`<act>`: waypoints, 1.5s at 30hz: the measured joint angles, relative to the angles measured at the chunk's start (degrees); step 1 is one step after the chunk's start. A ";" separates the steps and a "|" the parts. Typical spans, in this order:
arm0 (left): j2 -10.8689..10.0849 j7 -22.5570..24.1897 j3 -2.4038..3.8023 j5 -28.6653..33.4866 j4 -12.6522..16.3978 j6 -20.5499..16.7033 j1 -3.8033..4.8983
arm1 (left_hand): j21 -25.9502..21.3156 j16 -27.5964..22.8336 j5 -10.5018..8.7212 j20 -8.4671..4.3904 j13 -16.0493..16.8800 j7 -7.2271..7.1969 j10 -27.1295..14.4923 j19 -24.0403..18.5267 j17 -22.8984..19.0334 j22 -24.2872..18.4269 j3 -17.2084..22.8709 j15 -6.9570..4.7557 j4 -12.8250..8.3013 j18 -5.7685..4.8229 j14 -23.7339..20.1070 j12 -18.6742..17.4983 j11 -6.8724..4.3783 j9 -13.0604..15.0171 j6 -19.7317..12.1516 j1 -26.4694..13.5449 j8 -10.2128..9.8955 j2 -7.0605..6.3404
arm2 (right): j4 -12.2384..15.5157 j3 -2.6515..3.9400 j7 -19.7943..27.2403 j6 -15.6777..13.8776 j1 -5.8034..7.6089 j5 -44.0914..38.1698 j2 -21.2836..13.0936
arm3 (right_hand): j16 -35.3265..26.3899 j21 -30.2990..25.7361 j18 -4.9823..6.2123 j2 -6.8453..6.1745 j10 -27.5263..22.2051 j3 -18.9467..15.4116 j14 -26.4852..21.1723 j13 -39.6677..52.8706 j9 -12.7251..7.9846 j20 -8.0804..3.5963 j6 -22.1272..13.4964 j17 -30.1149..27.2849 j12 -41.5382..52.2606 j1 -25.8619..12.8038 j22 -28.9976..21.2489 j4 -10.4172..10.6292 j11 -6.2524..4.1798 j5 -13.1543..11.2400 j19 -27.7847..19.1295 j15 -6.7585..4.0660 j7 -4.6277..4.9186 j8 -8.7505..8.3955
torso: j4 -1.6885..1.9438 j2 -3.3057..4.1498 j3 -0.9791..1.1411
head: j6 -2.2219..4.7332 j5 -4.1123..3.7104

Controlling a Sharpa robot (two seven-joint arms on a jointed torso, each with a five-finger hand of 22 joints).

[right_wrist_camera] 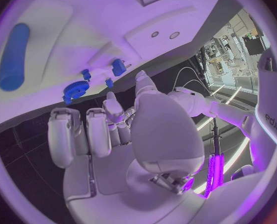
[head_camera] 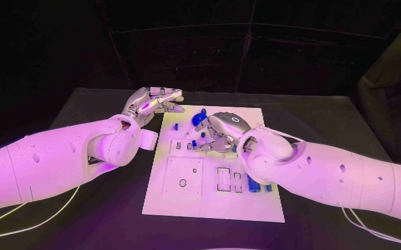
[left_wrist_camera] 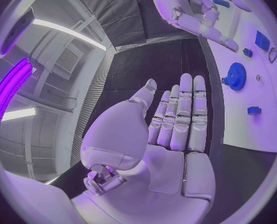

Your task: Assemble the parts on the task board

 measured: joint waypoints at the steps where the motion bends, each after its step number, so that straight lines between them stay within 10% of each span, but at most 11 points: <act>1: -0.09 -0.40 0.00 -0.35 -0.04 0.08 0.00 | 0.74 0.94 0.00 -0.43 0.05 -0.13 0.70 1.34 0.67 0.32 0.01 -0.46 0.01 0.01 1.77 0.00 -0.23 0.00 0.13 -0.55 0.00 0.05 | 1.47 0.02 1.15 -0.63 0.04 0.54 -1.69 | 0.00 0.00 -0.01 0.29 0.13 0.00 0.00 0.13 0.02 0.00 0.00 0.00 0.13 0.29 0.00 0.00 -0.13 0.00 0.00 0.00 0.00 0.25 | -0.03 -0.02 -0.01 | 0.05 0.05; 6: -0.90 -4.66 0.00 -4.08 -0.20 0.55 0.25 | 6.82 10.31 0.00 -4.07 1.94 -2.71 7.85 10.54 7.34 3.18 -0.94 -4.16 1.26 0.00 13.17 3.00 -3.21 0.62 3.97 -3.36 1.41 -1.20 | 5.43 0.61 6.17 0.00 2.76 7.95 -9.25 | -2.61 -1.89 0.92 2.75 -1.17 0.64 0.00 -2.31 0.13 0.07 1.03 -1.71 -1.78 3.35 0.03 -0.67 -0.51 2.12 -1.57 0.00 -0.65 0.86 | -0.07 -0.18 0.00 | 0.26 0.15; 11: -0.91 -16.27 0.00 -13.40 -0.93 4.45 2.10 | 15.77 53.72 0.23 -7.06 8.85 -5.12 14.86 16.33 47.23 8.57 -4.22 -7.02 6.11 0.00 14.30 11.71 -6.44 1.78 6.36 -8.58 3.07 -0.94 | 7.06 1.01 9.15 5.63 6.74 20.14 -16.02 | -6.44 -4.05 1.82 4.33 -2.97 0.10 0.00 -5.81 0.13 -0.33 1.23 -6.43 -5.04 4.94 0.04 -1.69 -0.92 0.09 -4.01 0.00 -0.85 1.41 | -0.24 -0.64 0.14 | 0.08 0.42; 13: -0.38 -22.00 0.01 -17.76 -1.21 7.03 2.97 | 22.52 65.39 0.24 -7.82 14.65 -5.36 13.77 17.21 56.16 15.02 -5.54 -7.19 8.19 0.00 14.33 18.30 -6.84 2.73 5.87 -9.25 4.76 0.16 | 7.08 1.01 9.68 7.63 7.66 23.99 -17.97 | -6.51 -4.05 1.82 4.33 -2.97 -0.06 0.00 -5.90 0.13 -0.33 1.23 -6.68 -5.04 4.94 0.04 -1.85 -0.92 0.09 -4.02 0.00 -0.85 1.52 | -0.34 -0.87 0.21 | -0.03 0.58; 17: 1.07 -32.97 0.06 -26.10 -1.82 12.77 4.40 | 31.35 71.58 0.27 -7.93 24.89 -5.61 6.85 15.32 58.07 24.12 -9.08 -7.19 10.98 0.00 14.33 29.81 -6.81 5.04 3.51 -8.26 9.14 1.18 | 6.71 1.06 10.43 10.32 9.00 29.90 -20.23 | -6.50 -4.05 1.82 4.33 -2.97 -0.06 0.13 -5.88 0.12 -0.33 1.23 -6.68 -5.04 4.94 0.04 -1.84 -0.92 0.09 -4.02 -0.13 -0.85 1.52 | -0.52 -1.33 0.46 | -0.30 0.99; 24: 5.83 -47.59 -0.03 -39.56 -4.82 21.74 7.04 | 39.12 74.81 0.27 -7.89 30.63 -5.74 3.77 14.84 58.10 32.93 -13.08 -7.19 14.47 -0.95 14.33 36.97 -6.67 7.70 2.03 -8.08 14.68 1.95 | 4.85 1.07 11.12 12.36 9.90 35.81 -21.60 | -7.02 -4.33 1.81 4.56 -2.96 -0.21 0.21 -5.82 0.12 -0.33 1.43 -7.02 -5.04 5.17 0.03 -2.00 -0.91 0.09 -4.02 -0.22 -1.05 1.73 | -0.66 -2.14 0.94 | -0.88 1.30; 29: 9.67 -52.70 -1.86 -45.32 -7.67 24.80 8.20 | 46.53 76.50 0.27 -8.40 41.70 -7.40 8.42 16.18 58.10 42.10 -14.83 -8.21 16.22 -1.86 14.33 48.32 -8.18 10.50 3.69 -7.81 19.40 3.01 | 4.09 1.06 11.19 12.96 10.06 37.44 -21.49 | -7.16 -4.34 1.81 4.56 -2.83 -0.30 0.08 -5.82 0.11 -0.33 1.60 -7.23 -5.04 5.17 0.03 -2.09 -1.05 0.44 -4.01 -0.34 -0.87 1.81 | -0.68 -2.58 1.24 | -1.26 1.61; 45: 16.61 -58.48 -3.55 -50.79 -13.48 27.68 9.04 | 56.00 78.02 0.01 -9.50 51.94 -8.82 12.14 17.49 58.09 54.60 -20.36 -9.03 19.53 -3.07 14.32 56.98 -9.49 14.67 4.29 -9.85 23.75 2.61 | 2.87 1.05 10.26 13.84 10.14 38.48 -20.67 | -8.65 -5.56 1.80 5.04 -2.74 -1.48 -0.01 -6.39 0.10 -0.63 1.82 -8.87 -5.04 5.14 -0.61 -2.47 -1.13 2.76 -4.72 -0.43 -1.07 2.26 | -0.69 -2.62 1.35 | -1.66 2.17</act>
